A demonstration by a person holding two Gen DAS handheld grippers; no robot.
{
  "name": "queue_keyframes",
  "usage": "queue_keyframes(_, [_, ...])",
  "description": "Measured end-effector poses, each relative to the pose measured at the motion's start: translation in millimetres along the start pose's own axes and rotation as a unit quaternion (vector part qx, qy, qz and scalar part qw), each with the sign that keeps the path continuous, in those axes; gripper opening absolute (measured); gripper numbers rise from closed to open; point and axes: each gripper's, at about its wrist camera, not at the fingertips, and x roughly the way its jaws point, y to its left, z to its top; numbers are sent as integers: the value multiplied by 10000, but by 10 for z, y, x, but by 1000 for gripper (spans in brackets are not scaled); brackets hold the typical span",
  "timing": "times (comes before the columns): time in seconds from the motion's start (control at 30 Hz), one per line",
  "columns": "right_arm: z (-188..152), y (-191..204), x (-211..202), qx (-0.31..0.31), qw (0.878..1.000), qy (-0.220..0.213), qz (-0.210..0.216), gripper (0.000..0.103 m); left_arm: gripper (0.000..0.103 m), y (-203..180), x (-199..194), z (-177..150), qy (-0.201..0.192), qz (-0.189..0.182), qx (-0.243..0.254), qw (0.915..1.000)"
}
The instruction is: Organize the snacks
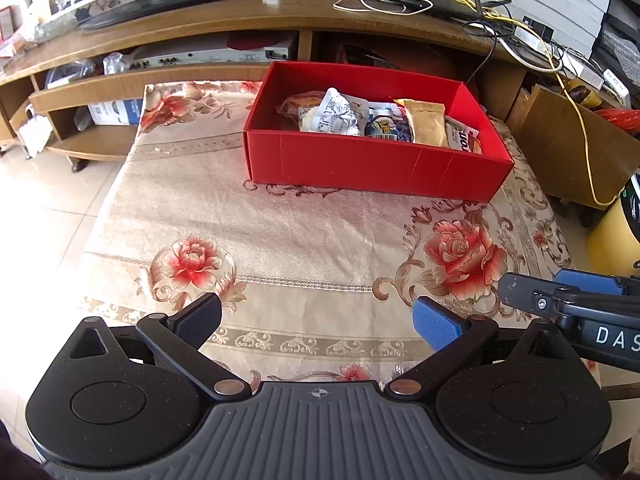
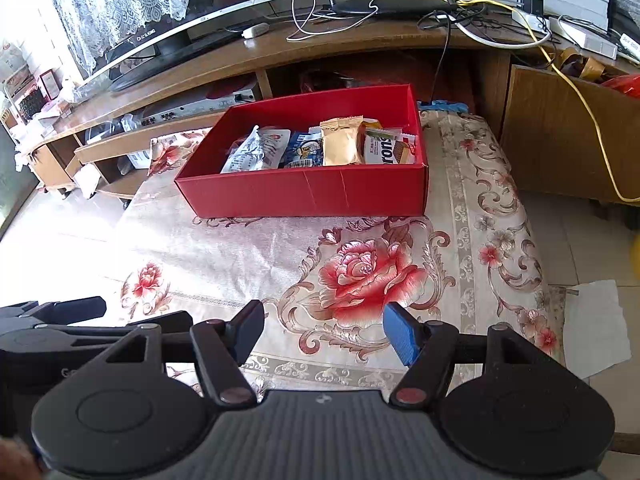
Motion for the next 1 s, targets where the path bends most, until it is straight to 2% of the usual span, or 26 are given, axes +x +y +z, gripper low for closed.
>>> queue_keyframes(0.17, [-2,8,12,-34,10000,31,1,63,93,18,17,-8,124,-261,-139,9995])
queue_keyframes(0.47, [0,5,17,-19,10000,24,55,63,101,21,26,-15,5,-118,-93,9999])
queue_keyframes(1.0, [-8,21,16,-60,9999,41,73,64,103,41,-10,-32,-129,23,8,9999])
